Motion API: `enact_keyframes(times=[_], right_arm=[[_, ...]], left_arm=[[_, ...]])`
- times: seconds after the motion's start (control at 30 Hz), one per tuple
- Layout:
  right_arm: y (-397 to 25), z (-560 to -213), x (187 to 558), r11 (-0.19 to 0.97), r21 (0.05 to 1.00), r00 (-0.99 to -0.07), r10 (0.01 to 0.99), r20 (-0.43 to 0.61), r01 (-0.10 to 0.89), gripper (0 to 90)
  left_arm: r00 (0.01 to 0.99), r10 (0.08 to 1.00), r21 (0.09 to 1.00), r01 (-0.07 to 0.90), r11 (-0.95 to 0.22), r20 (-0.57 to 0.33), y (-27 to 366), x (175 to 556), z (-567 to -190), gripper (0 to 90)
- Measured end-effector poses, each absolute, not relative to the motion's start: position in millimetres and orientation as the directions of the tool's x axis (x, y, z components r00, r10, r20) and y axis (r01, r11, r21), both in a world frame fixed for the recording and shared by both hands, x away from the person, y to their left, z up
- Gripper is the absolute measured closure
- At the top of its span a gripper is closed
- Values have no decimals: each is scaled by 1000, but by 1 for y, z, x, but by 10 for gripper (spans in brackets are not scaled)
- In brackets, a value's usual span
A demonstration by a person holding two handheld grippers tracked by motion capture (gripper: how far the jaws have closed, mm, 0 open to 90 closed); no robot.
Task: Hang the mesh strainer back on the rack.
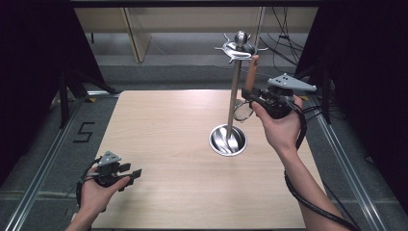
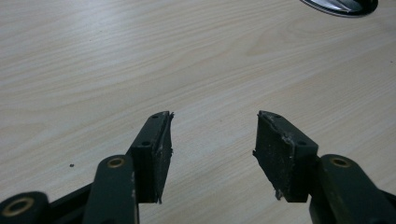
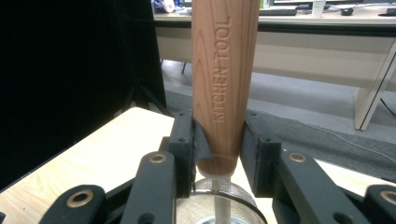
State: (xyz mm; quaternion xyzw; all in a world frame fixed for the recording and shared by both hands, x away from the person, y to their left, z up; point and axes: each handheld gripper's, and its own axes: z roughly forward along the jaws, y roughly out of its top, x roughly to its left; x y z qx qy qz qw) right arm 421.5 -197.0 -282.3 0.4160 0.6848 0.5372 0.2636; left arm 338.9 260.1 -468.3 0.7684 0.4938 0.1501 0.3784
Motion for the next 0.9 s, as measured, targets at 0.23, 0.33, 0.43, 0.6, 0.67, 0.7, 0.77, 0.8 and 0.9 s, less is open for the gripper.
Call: enact_keyframes(times=[0.23, 0.33, 0.43, 0.6, 0.67, 0.7, 0.77, 0.8, 0.9], right_arm=[[-195, -284, 422, 74, 953, -504, 859, 88, 293, 688], [-195, -283, 422, 78, 953, -507, 858, 86, 294, 688], [-195, -283, 422, 83, 953, -504, 860, 79, 291, 687], [-196, -285, 423, 101, 955, -501, 864, 54, 278, 682], [-196, -285, 424, 106, 957, -500, 865, 46, 270, 676], [-196, -285, 424, 104, 958, -500, 865, 46, 268, 669], [-195, -284, 422, 99, 957, -492, 869, 50, 271, 653], [-196, -283, 422, 103, 957, -491, 870, 45, 270, 646], [-196, -283, 422, 108, 963, -490, 871, 29, 248, 612]], left_arm=[[467, 873, 734, 641, -223, -143, 260, 339, -469, 451], [466, 874, 736, 639, -223, -139, 260, 339, -468, 451], [467, 873, 739, 637, -219, -144, 260, 339, -469, 451], [464, 874, 741, 636, -216, -144, 259, 338, -469, 451], [464, 874, 744, 633, -213, -144, 260, 338, -469, 451], [462, 875, 745, 633, -212, -144, 260, 338, -469, 451], [463, 875, 744, 633, -212, -145, 260, 338, -469, 451], [463, 874, 744, 633, -212, -144, 260, 338, -469, 451], [460, 876, 744, 635, -209, -147, 259, 338, -469, 451]])
